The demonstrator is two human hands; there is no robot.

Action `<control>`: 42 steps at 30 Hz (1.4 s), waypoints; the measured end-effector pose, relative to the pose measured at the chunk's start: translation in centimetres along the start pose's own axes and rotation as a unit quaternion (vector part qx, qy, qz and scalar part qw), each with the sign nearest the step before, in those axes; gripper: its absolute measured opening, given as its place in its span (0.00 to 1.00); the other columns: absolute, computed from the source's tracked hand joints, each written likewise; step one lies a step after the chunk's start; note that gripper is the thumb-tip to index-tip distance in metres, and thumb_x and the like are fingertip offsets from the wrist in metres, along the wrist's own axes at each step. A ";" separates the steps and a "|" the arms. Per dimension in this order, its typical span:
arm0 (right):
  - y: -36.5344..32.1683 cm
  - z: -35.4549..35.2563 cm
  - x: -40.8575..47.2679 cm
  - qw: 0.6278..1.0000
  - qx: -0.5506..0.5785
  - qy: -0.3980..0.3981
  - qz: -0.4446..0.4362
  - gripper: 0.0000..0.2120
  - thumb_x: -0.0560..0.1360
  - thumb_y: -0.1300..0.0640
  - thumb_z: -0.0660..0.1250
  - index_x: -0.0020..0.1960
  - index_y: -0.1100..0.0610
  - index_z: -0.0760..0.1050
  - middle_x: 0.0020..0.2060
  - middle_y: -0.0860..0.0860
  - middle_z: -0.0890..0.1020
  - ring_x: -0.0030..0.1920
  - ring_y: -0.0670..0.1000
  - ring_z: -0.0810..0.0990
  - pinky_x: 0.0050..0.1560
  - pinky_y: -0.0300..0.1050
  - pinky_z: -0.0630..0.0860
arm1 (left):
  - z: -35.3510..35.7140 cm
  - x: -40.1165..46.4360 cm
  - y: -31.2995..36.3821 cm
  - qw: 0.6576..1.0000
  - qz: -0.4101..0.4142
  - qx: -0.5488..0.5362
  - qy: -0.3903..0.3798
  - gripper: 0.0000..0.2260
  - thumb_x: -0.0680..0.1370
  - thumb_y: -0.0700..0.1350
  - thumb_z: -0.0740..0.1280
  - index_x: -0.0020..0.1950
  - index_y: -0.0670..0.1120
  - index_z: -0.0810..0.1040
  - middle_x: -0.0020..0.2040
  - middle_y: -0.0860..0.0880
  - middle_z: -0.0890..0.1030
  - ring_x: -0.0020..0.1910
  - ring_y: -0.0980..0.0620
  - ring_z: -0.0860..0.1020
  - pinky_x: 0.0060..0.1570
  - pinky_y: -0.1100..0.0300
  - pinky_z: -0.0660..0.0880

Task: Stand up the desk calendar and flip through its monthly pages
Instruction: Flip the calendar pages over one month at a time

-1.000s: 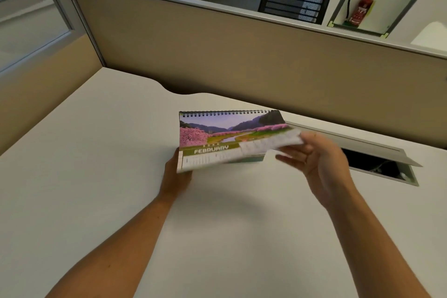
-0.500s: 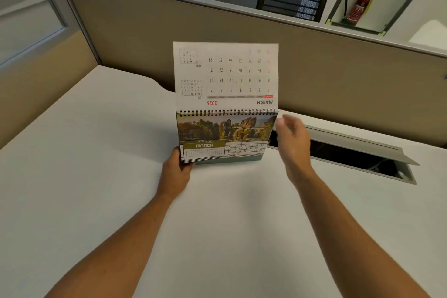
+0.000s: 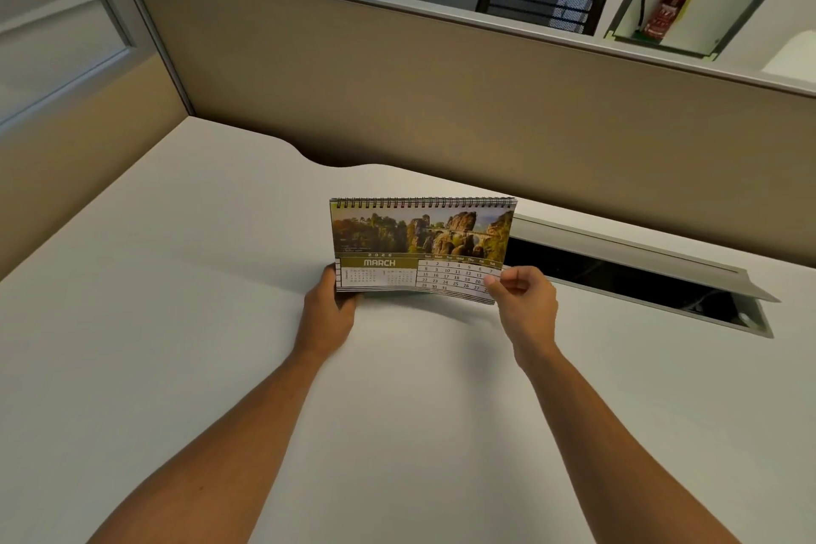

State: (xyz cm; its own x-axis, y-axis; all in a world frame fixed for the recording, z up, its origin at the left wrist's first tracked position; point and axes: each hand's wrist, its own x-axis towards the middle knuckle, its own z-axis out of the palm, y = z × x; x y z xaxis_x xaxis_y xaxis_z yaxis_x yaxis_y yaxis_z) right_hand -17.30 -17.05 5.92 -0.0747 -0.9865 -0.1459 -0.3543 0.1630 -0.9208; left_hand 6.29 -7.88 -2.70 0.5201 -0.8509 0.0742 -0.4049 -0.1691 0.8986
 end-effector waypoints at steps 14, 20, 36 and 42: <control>-1.0 -2.7 -2.2 0.999 -0.022 -0.001 -0.043 0.07 0.77 0.52 0.67 0.43 0.55 0.77 0.50 0.52 0.84 0.51 0.52 0.82 0.48 0.41 0.80 | -0.8 -0.3 0.5 0.998 0.004 -0.066 0.000 0.15 0.71 0.47 0.74 0.53 0.48 0.73 0.46 0.52 0.81 0.46 0.49 0.82 0.44 0.56 0.81; -4.3 -5.5 -3.0 0.988 0.132 -0.072 -0.018 0.13 0.80 0.53 0.63 0.42 0.59 0.79 0.40 0.52 0.87 0.44 0.48 0.85 0.47 0.44 0.77 | -1.0 -1.1 0.4 0.997 0.027 -0.077 0.007 0.15 0.70 0.47 0.73 0.53 0.49 0.73 0.51 0.49 0.78 0.50 0.42 0.79 0.49 0.53 0.77; -9.4 -1.9 -0.7 0.973 0.017 -0.134 -0.185 0.26 0.77 0.38 0.60 0.73 0.38 0.61 0.72 0.31 0.65 0.69 0.34 0.64 0.65 0.33 0.65 | -0.2 -0.1 0.6 0.999 0.010 -0.031 0.007 0.19 0.74 0.38 0.70 0.62 0.46 0.70 0.59 0.46 0.79 0.57 0.49 0.78 0.52 0.68 0.73; -2.7 -0.1 -0.5 0.996 0.028 -0.082 -0.022 0.34 0.76 0.51 0.69 0.77 0.53 0.58 0.75 0.52 0.66 0.72 0.54 0.68 0.67 0.53 0.69 | -0.2 -0.2 0.7 0.999 0.010 -0.033 0.006 0.19 0.74 0.38 0.70 0.63 0.46 0.70 0.60 0.45 0.79 0.58 0.49 0.77 0.54 0.64 0.74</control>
State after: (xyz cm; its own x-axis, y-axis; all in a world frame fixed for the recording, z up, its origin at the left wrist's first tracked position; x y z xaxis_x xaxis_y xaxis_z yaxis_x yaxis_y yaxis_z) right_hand -16.37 -17.02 8.53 0.0942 -0.9831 -0.1568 -0.3010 0.1220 -0.9458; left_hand 6.06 -7.72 -2.04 0.5219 -0.8475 0.0967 -0.3649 -0.1194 0.9234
